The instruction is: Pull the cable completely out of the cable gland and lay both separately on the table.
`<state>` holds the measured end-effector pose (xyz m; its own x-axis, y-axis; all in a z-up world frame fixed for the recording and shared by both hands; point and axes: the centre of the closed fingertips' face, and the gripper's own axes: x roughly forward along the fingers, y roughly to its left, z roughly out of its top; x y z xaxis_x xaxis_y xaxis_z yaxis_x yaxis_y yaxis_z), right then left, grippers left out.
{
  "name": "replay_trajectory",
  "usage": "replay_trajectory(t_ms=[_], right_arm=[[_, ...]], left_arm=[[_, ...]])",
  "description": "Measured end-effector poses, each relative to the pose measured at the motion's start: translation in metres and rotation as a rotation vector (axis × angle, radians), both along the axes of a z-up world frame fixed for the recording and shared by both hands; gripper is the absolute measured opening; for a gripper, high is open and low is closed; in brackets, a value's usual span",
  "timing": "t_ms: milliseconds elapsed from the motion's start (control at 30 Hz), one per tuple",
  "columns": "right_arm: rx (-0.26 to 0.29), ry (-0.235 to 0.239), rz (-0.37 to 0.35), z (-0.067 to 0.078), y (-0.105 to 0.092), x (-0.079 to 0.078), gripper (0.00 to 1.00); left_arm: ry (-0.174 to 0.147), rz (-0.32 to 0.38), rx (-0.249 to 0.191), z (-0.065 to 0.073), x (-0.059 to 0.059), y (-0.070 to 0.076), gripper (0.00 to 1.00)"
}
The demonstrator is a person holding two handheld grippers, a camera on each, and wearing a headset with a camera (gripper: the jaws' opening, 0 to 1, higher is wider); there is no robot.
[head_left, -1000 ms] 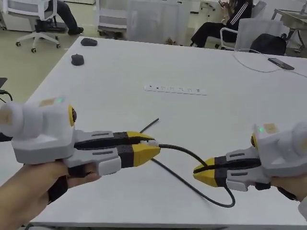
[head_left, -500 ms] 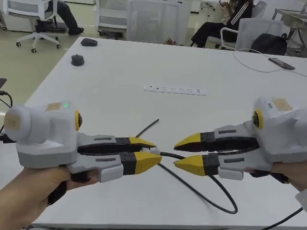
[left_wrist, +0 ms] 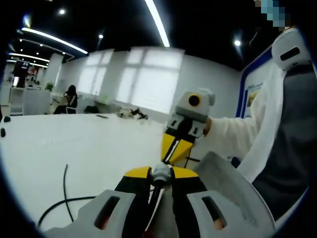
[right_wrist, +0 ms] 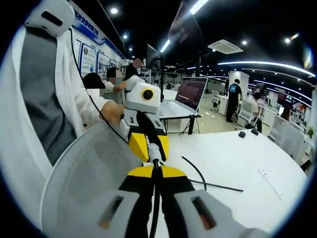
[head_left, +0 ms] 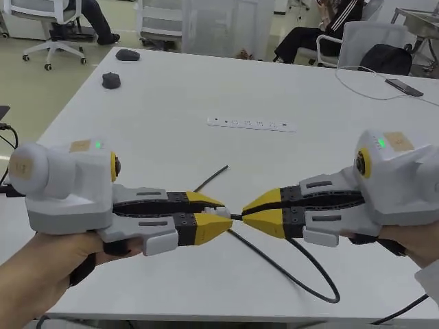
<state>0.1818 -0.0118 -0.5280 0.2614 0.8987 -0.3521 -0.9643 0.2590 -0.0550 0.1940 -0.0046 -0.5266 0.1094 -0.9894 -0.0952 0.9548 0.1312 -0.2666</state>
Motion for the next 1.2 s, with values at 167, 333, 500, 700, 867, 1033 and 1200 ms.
replay_trajectory(t_ms=[167,333,500,700,867,1033,1200], right_arm=[[0.002,0.006,-0.001,-0.001,0.001,0.001,0.03],[-0.013,0.003,0.020,-0.004,0.004,-0.002,0.04],[-0.016,-0.014,0.017,-0.006,0.005,0.000,0.03],[-0.001,-0.014,0.008,-0.006,0.005,0.001,0.03],[0.005,0.001,-0.008,-0.009,0.002,0.003,0.03],[-0.010,0.009,-0.035,-0.016,-0.010,0.007,0.03],[-0.030,0.031,-0.068,-0.027,-0.022,0.011,0.03]], left_arm=[[-0.003,0.002,0.009,-0.002,0.000,0.000,0.16],[-0.006,-0.001,0.007,-0.001,-0.001,0.000,0.16],[-0.004,0.006,0.006,-0.001,0.001,0.001,0.16],[-0.011,0.010,0.005,-0.001,0.002,0.001,0.16],[-0.006,0.016,0.010,-0.001,0.003,0.001,0.16],[-0.003,0.031,0.014,-0.002,0.006,0.003,0.16],[-0.001,0.043,0.023,-0.004,0.009,0.004,0.16]])
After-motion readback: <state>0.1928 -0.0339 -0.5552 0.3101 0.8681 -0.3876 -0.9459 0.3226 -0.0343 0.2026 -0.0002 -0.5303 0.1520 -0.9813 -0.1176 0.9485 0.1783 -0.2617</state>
